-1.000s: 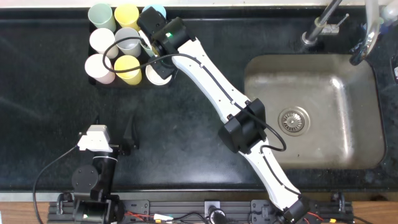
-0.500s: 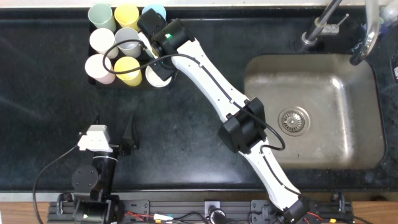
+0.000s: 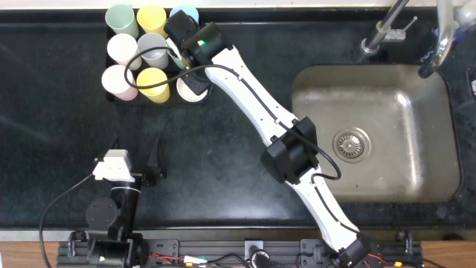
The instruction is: Store Cups
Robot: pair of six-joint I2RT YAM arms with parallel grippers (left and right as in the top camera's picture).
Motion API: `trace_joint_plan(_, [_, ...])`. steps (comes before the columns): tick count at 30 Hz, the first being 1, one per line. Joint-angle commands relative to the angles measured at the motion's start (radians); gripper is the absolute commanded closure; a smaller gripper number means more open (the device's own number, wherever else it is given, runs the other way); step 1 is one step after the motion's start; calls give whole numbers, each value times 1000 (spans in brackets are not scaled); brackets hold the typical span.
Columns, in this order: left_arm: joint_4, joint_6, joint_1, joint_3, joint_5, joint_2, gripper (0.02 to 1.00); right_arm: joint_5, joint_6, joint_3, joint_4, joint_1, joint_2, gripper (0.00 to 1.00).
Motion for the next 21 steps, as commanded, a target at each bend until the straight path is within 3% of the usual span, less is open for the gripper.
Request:
trace_joint_plan(1, [-3,21,8,-2,10,-7,18,10,-4,-12,38,3,4,956])
trace_joint_plan(21, [-3,21,8,-2,10,-8,18,9,-4,-12,18,1,4,954])
